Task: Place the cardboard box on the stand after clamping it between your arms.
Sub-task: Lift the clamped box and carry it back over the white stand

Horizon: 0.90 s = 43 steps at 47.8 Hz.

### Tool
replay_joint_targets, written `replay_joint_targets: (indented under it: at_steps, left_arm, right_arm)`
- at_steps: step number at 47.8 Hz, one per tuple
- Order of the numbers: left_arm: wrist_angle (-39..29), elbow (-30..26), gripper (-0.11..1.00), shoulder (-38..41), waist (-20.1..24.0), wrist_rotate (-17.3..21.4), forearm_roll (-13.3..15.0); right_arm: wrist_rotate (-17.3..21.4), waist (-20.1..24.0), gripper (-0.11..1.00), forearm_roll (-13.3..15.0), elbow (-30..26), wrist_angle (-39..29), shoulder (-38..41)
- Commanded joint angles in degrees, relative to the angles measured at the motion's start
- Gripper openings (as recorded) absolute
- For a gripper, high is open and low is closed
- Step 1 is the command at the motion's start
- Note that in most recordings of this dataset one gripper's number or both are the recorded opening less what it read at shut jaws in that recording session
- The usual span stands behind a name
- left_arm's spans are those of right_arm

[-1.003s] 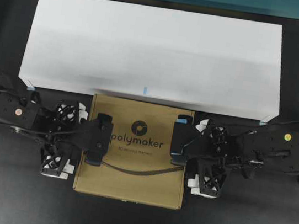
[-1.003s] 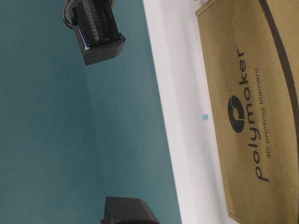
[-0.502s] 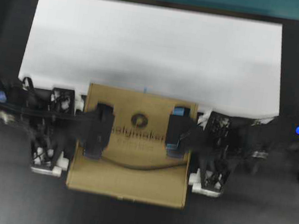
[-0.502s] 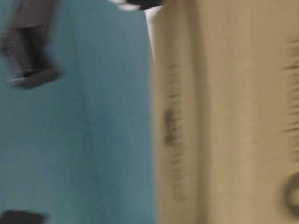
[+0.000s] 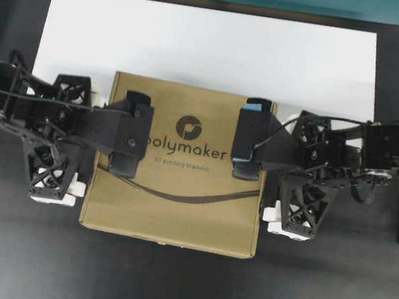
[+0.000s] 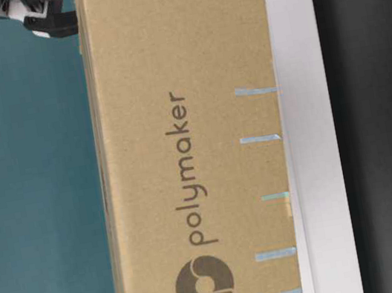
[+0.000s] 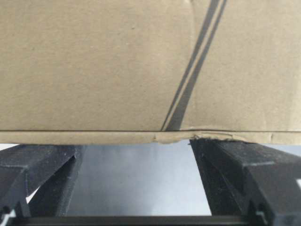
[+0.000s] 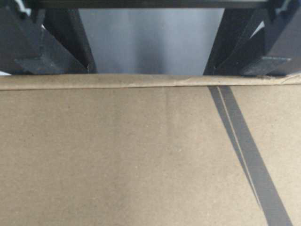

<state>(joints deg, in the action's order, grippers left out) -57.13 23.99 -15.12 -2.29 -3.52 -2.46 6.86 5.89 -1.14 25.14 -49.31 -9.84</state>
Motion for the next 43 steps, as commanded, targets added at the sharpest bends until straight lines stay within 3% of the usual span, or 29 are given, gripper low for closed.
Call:
replay_joint_targets:
  at_steps: [1,15,30,43]
  left_arm:
    - [1.0,-2.6,0.82,-0.3,2.0,-0.4,-0.2]
    - [3.7,-3.8,0.82,1.5,4.5,0.1,-0.2]
    - [5.0,-5.6,0.82,3.1,8.6,6.7,-0.3]
    - [4.9,-9.4,0.82,5.6,13.6,10.5,-0.3]
  right_arm:
    - [0.1,-1.4,0.79,-0.1,-2.1,1.9,0.6]
    - [-5.8,-3.6,0.79,-0.1,-4.5,4.3,4.0]
    - [-11.7,-8.0,0.80,-0.4,-8.1,4.4,7.1]
    - [-14.5,-12.7,0.80,-0.9,-11.1,2.5,8.4]
